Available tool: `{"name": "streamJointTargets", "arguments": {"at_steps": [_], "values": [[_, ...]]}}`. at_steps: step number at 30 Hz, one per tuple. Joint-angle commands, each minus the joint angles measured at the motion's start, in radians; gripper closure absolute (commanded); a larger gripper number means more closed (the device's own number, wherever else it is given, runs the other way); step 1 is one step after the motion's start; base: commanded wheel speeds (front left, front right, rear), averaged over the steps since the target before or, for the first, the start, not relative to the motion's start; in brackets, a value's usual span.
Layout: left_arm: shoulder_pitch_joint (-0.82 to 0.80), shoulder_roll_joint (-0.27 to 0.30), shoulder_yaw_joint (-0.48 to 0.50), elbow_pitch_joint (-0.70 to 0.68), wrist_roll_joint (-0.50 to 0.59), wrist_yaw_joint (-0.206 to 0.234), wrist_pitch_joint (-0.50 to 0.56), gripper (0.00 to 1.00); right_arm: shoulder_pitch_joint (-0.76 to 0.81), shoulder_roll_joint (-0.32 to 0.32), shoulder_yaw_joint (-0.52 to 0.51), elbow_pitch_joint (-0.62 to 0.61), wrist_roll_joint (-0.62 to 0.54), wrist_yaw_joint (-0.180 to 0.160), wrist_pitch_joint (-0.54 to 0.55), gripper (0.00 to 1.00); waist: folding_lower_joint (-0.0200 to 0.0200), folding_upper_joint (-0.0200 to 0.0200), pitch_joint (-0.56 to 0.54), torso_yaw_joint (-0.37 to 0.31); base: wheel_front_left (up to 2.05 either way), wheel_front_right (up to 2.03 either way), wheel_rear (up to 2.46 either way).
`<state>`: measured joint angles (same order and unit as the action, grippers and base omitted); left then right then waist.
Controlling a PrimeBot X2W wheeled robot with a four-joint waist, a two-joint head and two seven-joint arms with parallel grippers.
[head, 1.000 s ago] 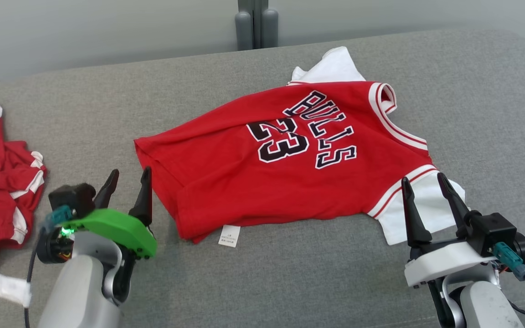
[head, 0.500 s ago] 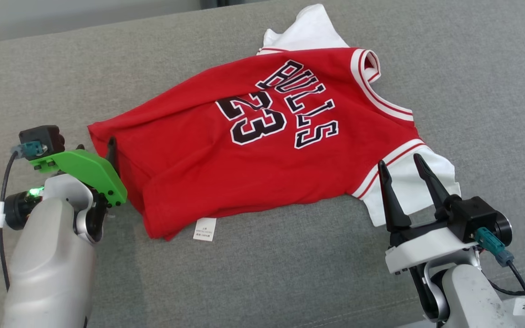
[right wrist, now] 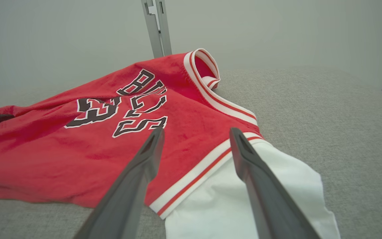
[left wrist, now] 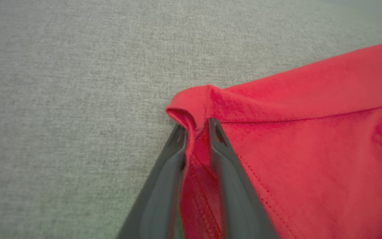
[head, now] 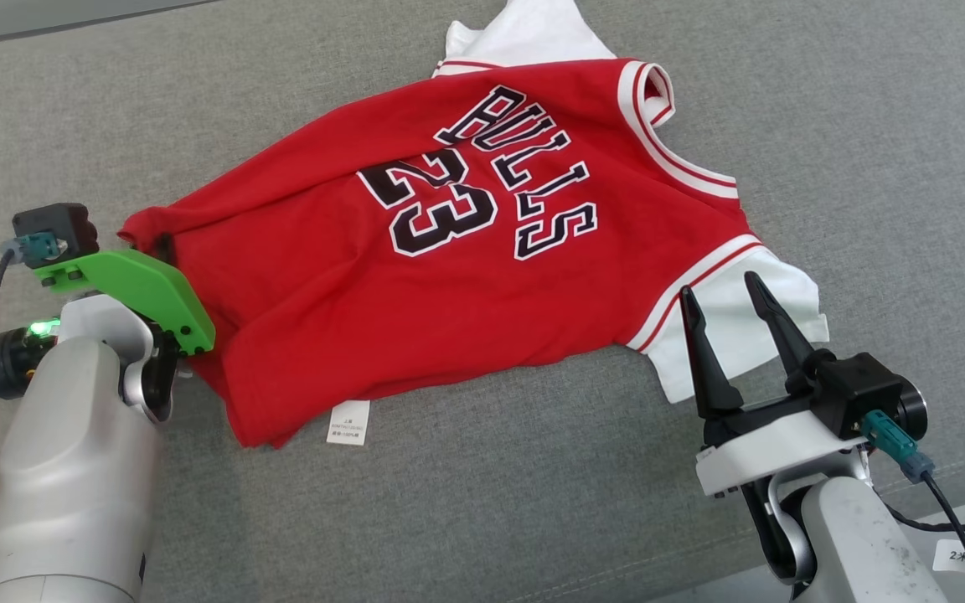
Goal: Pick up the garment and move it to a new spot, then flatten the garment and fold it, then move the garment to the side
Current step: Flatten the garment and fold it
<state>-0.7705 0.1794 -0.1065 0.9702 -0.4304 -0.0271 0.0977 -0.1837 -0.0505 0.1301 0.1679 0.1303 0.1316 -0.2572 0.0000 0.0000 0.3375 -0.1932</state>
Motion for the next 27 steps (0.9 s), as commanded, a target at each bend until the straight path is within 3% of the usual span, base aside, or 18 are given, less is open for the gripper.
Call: {"name": "streamJointTargets", "arguments": {"at_steps": [1,13,21,27], "values": [[-0.002,-0.005,-0.011,0.012,0.005,-0.008,-0.016,1.0,-0.007,0.0,-0.003,0.002,-0.002,-0.002,-0.008,0.0,0.0,0.0,-0.002,0.002,0.0,0.0,0.0],[-0.125,0.053,-0.049,-0.049,0.065,-0.037,-0.273,1.0,0.0,0.0,0.014,-0.004,-0.015,-0.002,-0.007,0.0,0.0,0.0,-0.001,0.004,0.0,0.0,0.0],[-0.233,0.134,-0.06,-0.059,0.107,-0.021,-0.331,1.0,-0.014,0.0,0.034,-0.016,-0.019,-0.002,-0.008,0.0,0.0,0.0,0.05,-0.035,0.0,0.0,0.0],[-0.283,0.163,-0.079,-0.065,0.138,-0.011,-0.348,1.0,-0.019,0.0,0.038,-0.026,-0.019,-0.002,-0.008,0.0,0.0,0.0,0.092,-0.052,0.0,0.0,0.0]]}}
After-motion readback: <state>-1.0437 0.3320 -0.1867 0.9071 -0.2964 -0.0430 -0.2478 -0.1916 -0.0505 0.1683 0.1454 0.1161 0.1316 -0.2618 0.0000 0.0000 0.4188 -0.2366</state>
